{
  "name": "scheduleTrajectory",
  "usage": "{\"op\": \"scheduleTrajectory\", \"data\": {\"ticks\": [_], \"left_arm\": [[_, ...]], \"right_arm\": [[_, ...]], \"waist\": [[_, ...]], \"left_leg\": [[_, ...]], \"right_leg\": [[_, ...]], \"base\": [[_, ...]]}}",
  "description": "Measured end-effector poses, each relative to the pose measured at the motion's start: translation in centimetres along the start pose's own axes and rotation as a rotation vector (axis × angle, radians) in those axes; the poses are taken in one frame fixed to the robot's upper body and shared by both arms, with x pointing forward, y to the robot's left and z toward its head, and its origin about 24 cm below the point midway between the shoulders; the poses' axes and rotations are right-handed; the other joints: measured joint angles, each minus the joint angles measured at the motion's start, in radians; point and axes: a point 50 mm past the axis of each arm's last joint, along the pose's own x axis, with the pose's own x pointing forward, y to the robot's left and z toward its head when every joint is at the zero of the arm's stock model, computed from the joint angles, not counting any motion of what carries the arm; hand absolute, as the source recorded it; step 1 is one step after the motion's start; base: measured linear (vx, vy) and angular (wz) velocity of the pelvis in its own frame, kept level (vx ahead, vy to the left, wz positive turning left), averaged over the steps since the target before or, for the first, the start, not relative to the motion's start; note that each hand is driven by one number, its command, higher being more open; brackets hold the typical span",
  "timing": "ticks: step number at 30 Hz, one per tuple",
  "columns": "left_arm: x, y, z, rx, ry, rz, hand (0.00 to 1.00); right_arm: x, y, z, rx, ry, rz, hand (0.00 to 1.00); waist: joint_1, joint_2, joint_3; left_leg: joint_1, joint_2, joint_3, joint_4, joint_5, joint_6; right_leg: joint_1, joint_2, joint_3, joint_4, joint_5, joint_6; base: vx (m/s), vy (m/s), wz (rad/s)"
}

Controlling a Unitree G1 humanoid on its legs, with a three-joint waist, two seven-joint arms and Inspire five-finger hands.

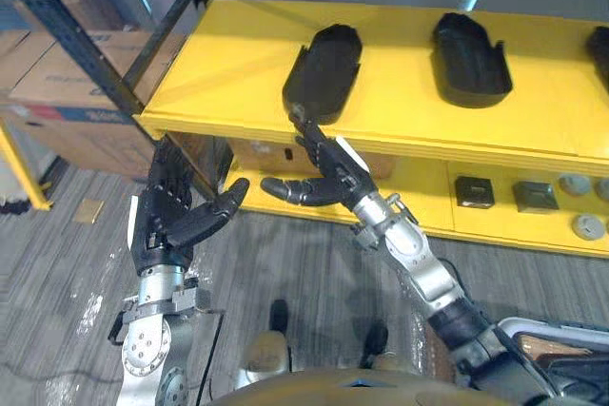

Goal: Walk over and take three plastic housings, then place them on the shelf

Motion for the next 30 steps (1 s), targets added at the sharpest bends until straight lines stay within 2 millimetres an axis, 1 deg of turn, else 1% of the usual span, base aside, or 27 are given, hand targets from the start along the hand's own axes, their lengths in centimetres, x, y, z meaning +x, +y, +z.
{"op": "scheduleTrajectory", "data": {"ticks": [1, 2, 3, 4, 7, 10, 11, 15, 18, 19, 22, 24, 26, 28, 30], "left_arm": [[0.0, -0.1, 0.0, -0.013, -0.001, -0.001, 1.00], [0.0, -0.2, -0.1, -0.018, -0.002, -0.003, 1.00], [-0.1, -0.2, -0.1, -0.021, -0.002, -0.007, 1.00], [-0.1, -0.3, -0.1, -0.027, -0.002, -0.011, 1.00], [0.0, -0.5, -0.1, -0.071, -0.003, -0.015, 1.00], [0.0, -0.6, -0.1, -0.077, -0.007, -0.018, 1.00], [0.0, -0.6, -0.1, -0.078, -0.007, -0.018, 1.00], [0.1, -0.6, -0.1, -0.081, -0.008, -0.020, 1.00], [0.1, -0.7, -0.1, -0.086, -0.011, -0.020, 1.00], [0.2, -0.7, 0.0, -0.087, -0.014, -0.020, 1.00], [0.3, -0.7, 0.0, -0.089, -0.019, -0.022, 1.00], [0.3, -0.7, 0.0, -0.100, -0.019, -0.020, 1.00], [0.3, -0.7, 0.0, -0.115, -0.018, -0.015, 1.00], [0.4, -0.8, 0.1, -0.126, -0.025, -0.015, 1.00], [0.5, -0.9, 0.1, -0.136, -0.030, -0.012, 1.00]], "right_arm": [[0.8, -0.4, 0.6, -0.017, -0.019, -0.009, 1.00], [1.1, -0.6, 0.9, -0.026, -0.030, -0.014, 1.00], [1.9, -1.0, 1.4, -0.037, -0.049, -0.023, 1.00], [2.5, -1.3, 1.7, -0.044, -0.060, -0.038, 1.00], [3.0, -2.2, 2.1, -0.069, -0.071, -0.096, 1.00], [3.2, -2.8, 2.5, -0.077, -0.084, -0.141, 1.00], [3.2, -3.1, 2.7, -0.094, -0.092, -0.158, 1.00], [3.7, -4.0, 3.4, -0.122, -0.114, -0.216, 1.00], [4.2, -5.3, 4.0, -0.137, -0.124, -0.270, 1.00], [4.6, -5.8, 4.5, -0.154, -0.137, -0.294, 1.00], [5.1, -7.2, 5.2, -0.185, -0.150, -0.357, 1.00], [5.3, -7.5, 5.7, -0.187, -0.169, -0.377, 1.00], [5.3, -7.5, 5.8, -0.186, -0.174, -0.380, 1.00], [5.3, -7.7, 5.8, -0.185, -0.175, -0.386, 1.00], [5.2, -7.8, 5.9, -0.184, -0.175, -0.392, 1.00]], "waist": [[0.001, 0.009, 0.019], [0.001, 0.012, 0.030], [0.004, 0.018, 0.048], [0.011, 0.020, 0.061], [0.022, 0.022, 0.090], [0.022, 0.020, 0.121], [0.022, 0.021, 0.131], [0.022, 0.019, 0.143], [0.022, 0.022, 0.157], [0.022, 0.023, 0.168], [0.024, 0.026, 0.186], [0.024, 0.027, 0.195], [0.024, 0.027, 0.195], [0.024, 0.027, 0.195], [0.025, 0.027, 0.195]], "left_leg": [[-0.012, -0.003, -0.013, 0.001, 0.005, 0.001], [-0.015, -0.004, -0.018, 0.001, 0.007, 0.000], [-0.023, -0.006, -0.021, 0.002, 0.011, 0.002], [-0.031, -0.006, -0.022, 0.002, 0.013, 0.001], [-0.041, -0.012, -0.033, 0.003, 0.017, 0.004], [-0.041, -0.020, -0.042, 0.004, 0.017, 0.005], [-0.041, -0.022, -0.045, 0.004, 0.019, 0.009], [-0.043, -0.021, -0.045, 0.005, 0.021, 0.012], [-0.043, -0.023, -0.046, 0.015, 0.020, 0.013], [-0.043, -0.023, -0.046, 0.020, 0.018, 0.014], [-0.043, -0.024, -0.047, 0.020, 0.018, 0.014], [-0.043, -0.023, -0.047, 0.020, 0.018, 0.014], [-0.045, -0.024, -0.047, 0.019, 0.018, 0.014], [-0.044, -0.028, -0.048, 0.020, 0.018, 0.015], [-0.044, -0.029, -0.048, 0.020, 0.018, 0.015]], "right_leg": [[-0.012, -0.006, -0.014, 0.022, -0.010, 0.002], [-0.019, -0.009, -0.015, 0.034, -0.017, 0.004], [-0.033, -0.014, -0.015, 0.056, -0.025, 0.002], [-0.047, -0.017, -0.015, 0.071, -0.030, 0.001], [-0.066, -0.031, -0.019, 0.111, -0.050, 0.004], [-0.075, -0.045, -0.025, 0.146, -0.070, 0.011], [-0.079, -0.048, -0.025, 0.156, -0.075, 0.008], [-0.087, -0.050, -0.023, 0.169, -0.083, 0.009], [-0.093, -0.058, -0.024, 0.199, -0.100, 0.012], [-0.095, -0.060, -0.023, 0.209, -0.108, 0.008], [-0.100, -0.064, -0.024, 0.226, -0.117, 0.007], [-0.102, -0.065, -0.024, 0.228, -0.118, 0.006], [-0.110, -0.069, -0.022, 0.243, -0.123, 0.006], [-0.121, -0.079, -0.023, 0.273, -0.141, 0.005], [-0.123, -0.080, -0.023, 0.280, -0.143, 0.006]], "base": [[-0.05, 0.007, 0.29], [-0.06, 0.011, 0.24], [-0.04, 0.013, 0.12], [-0.03, 0.011, 0.06], [0.00, -0.002, 0.09], [0.02, -0.006, 0.11], [0.02, -0.011, 0.05], [0.01, -0.016, 0.00], [0.01, -0.026, 0.02], [0.00, 0.000, 0.00], [-0.01, -0.009, 0.01], [0.00, 0.000, 0.00], [0.00, 0.000, 0.00], [-0.01, -0.034, 0.05], [0.00, 0.000, 0.00]]}}
